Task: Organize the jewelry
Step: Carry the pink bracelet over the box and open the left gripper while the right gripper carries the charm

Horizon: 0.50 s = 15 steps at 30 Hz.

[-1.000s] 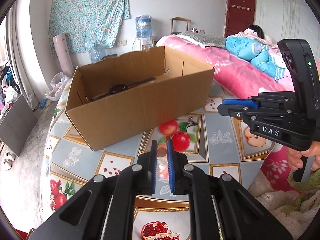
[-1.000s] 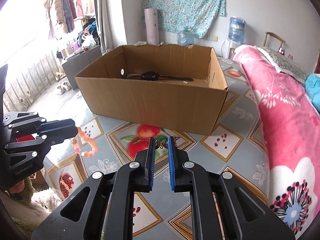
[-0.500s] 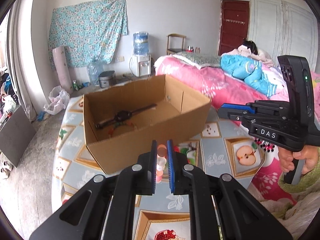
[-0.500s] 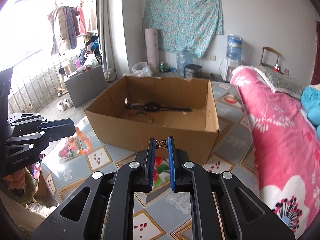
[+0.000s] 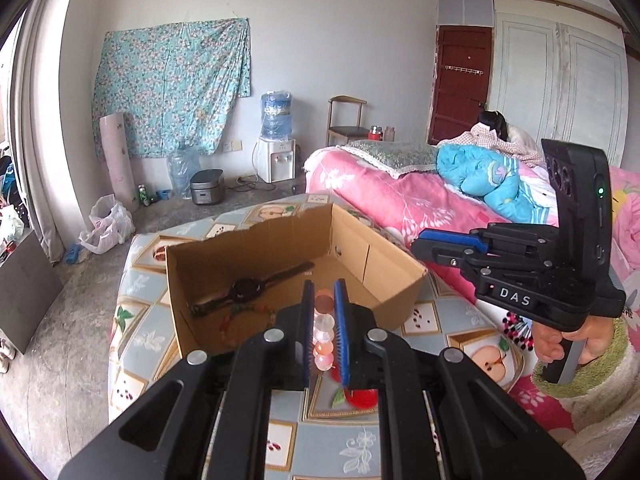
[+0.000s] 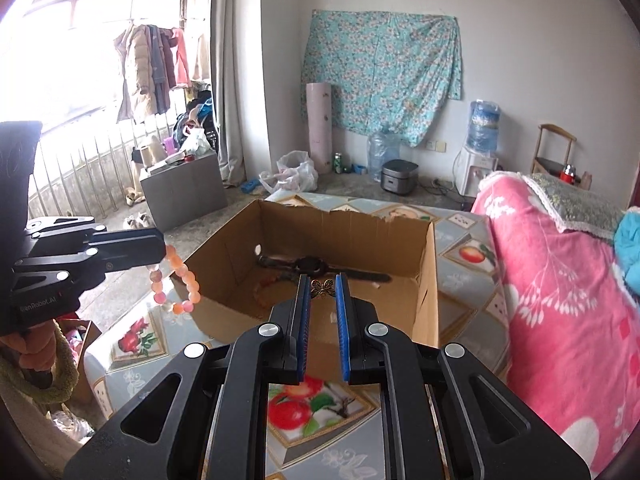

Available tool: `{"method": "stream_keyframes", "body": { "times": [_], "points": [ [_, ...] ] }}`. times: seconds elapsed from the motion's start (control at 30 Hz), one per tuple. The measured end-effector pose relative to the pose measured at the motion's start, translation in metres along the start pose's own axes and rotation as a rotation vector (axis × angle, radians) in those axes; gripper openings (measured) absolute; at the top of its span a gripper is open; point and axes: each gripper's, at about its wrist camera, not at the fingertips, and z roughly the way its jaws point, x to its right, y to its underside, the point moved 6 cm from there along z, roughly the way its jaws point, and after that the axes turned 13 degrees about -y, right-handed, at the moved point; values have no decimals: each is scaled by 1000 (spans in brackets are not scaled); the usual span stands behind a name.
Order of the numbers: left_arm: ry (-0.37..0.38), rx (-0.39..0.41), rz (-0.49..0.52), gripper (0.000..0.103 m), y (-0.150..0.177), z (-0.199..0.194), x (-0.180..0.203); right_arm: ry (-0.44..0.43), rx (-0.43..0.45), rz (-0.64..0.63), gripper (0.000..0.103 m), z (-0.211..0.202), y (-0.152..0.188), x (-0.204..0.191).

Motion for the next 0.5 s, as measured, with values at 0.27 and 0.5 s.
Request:
{"method": "stream_keyframes", "body": {
  "times": [0.27, 0.5],
  "points": [
    [30, -71, -25, 9, -25, 60, -17, -38, -36, 44, 10, 33, -12, 34],
    [107, -234, 12, 9, -40, 136, -12, -27, -7, 57, 10, 41, -17, 54]
  ]
}}
